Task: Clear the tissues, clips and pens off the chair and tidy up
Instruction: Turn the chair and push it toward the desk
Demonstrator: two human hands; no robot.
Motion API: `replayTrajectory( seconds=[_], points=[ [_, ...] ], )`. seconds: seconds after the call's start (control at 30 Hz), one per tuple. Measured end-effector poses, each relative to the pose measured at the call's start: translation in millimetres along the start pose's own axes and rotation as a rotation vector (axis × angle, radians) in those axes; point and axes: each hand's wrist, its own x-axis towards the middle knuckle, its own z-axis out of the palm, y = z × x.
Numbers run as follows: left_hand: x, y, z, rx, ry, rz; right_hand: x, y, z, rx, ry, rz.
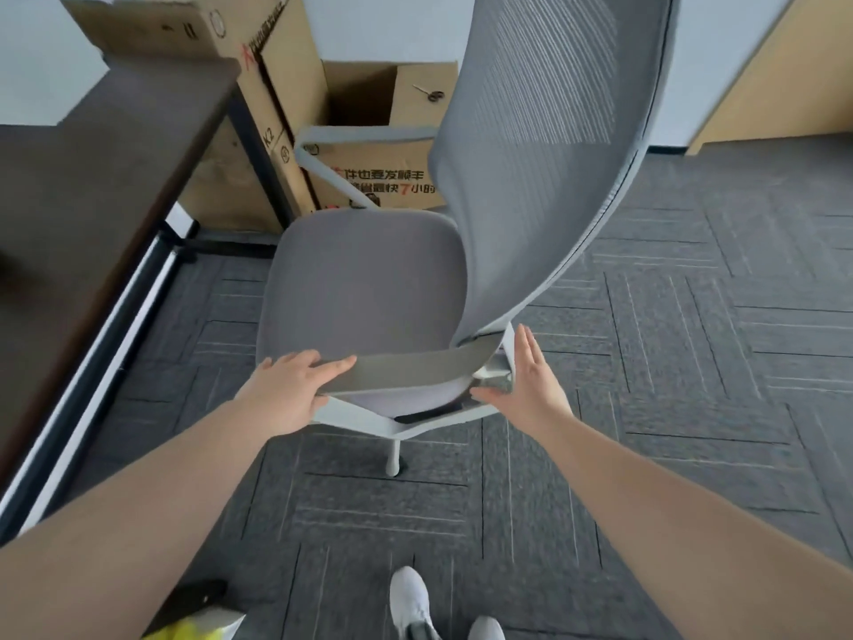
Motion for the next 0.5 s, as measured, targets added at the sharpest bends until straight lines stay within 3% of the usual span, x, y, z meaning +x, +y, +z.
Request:
replayTrajectory(
  seconds=[0.17,0.5],
  points=[
    [-19.3,-5.7,9.5,0.024,0.014,-0.098,3.3,-28.5,21.7,0.099,-0.052,0.002],
    [-37.9,-50.8,28.4,-0.004,0.083,-0.001,-16.1,-68.7,79.7,0.173,-0.004,0.057]
  ],
)
